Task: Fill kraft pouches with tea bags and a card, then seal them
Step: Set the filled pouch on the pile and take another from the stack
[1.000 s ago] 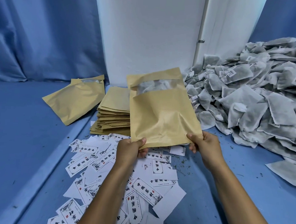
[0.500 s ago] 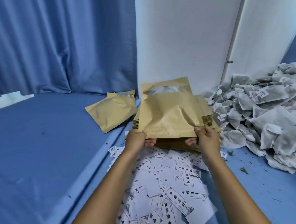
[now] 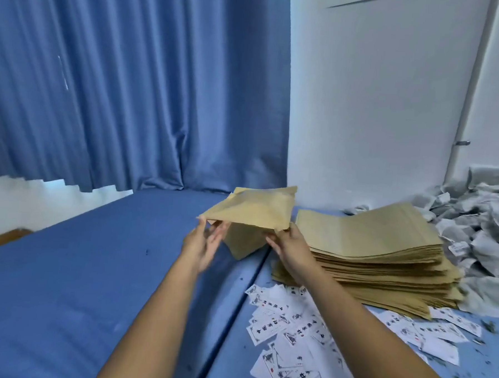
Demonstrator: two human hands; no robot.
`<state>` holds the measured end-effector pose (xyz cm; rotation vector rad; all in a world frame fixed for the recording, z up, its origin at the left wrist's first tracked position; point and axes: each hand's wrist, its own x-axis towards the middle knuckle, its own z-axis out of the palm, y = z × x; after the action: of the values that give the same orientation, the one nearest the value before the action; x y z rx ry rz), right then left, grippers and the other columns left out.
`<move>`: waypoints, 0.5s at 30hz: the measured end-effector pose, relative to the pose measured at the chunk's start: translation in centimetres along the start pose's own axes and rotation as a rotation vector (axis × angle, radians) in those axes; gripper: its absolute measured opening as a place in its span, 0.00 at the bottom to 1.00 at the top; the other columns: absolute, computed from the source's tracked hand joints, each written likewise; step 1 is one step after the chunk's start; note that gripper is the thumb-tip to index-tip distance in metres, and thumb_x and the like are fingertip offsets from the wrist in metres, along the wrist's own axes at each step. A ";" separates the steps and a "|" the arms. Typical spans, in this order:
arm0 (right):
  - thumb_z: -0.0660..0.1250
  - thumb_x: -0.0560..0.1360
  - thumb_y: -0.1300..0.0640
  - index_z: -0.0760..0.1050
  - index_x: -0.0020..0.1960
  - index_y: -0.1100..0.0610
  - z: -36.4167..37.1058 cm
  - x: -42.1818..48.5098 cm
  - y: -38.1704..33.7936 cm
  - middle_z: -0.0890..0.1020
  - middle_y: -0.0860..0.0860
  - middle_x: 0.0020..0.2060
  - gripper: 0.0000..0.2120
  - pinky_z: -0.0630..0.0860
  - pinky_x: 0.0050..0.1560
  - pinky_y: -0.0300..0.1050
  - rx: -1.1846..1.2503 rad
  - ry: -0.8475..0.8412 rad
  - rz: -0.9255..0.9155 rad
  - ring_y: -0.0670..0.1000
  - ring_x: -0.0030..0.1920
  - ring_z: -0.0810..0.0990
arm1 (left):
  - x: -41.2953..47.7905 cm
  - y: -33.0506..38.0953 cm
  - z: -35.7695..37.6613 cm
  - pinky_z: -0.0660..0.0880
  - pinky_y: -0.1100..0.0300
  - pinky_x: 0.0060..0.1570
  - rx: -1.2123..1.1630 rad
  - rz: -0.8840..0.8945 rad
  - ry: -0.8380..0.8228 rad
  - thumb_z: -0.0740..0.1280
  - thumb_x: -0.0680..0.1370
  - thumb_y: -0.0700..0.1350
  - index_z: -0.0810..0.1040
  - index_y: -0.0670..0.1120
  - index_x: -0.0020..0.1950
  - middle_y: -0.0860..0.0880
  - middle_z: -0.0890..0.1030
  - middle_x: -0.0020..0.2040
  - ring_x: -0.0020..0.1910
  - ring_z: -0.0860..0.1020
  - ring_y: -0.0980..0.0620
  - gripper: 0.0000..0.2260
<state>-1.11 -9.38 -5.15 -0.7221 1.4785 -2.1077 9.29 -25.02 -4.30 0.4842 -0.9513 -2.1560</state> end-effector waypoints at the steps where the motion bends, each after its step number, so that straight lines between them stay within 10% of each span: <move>1: 0.58 0.81 0.63 0.62 0.70 0.62 -0.2 0.7 0.4 0.74 0.60 0.64 0.18 0.69 0.66 0.53 -0.188 -0.074 0.001 0.60 0.65 0.73 | 0.6 0.2 -0.4 0.76 0.55 0.55 0.047 -0.030 -0.014 0.56 0.83 0.49 0.63 0.40 0.70 0.41 0.75 0.59 0.56 0.79 0.43 0.19; 6: 0.65 0.76 0.45 0.50 0.77 0.58 -6.9 2.1 2.3 0.54 0.59 0.76 0.39 0.45 0.75 0.52 -1.698 0.115 -0.098 0.58 0.76 0.51 | 0.3 -3.6 -2.9 0.75 0.48 0.51 0.464 -0.261 -0.024 0.63 0.80 0.49 0.66 0.46 0.62 0.41 0.68 0.62 0.48 0.79 0.42 0.14; 9: 0.59 0.79 0.48 0.55 0.76 0.59 -10.8 0.7 2.1 0.63 0.60 0.73 0.30 0.46 0.75 0.55 -1.964 0.156 0.117 0.57 0.74 0.60 | -0.1 -6.1 -3.1 0.76 0.46 0.50 0.465 -0.336 -0.058 0.63 0.80 0.46 0.68 0.42 0.63 0.38 0.72 0.62 0.44 0.80 0.42 0.14; 15: 0.58 0.76 0.65 0.74 0.56 0.52 -14.6 -1.9 0.1 0.82 0.47 0.48 0.14 0.64 0.64 0.44 -2.203 0.130 -0.174 0.50 0.49 0.79 | -1.3 -9.4 0.6 0.78 0.49 0.46 0.511 -0.385 -0.194 0.62 0.81 0.47 0.72 0.40 0.58 0.40 0.78 0.56 0.47 0.81 0.43 0.12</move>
<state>-9.15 2.07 -9.70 -1.1737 3.3490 0.3854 5.53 -19.38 -10.91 0.7623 -1.6475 -2.3161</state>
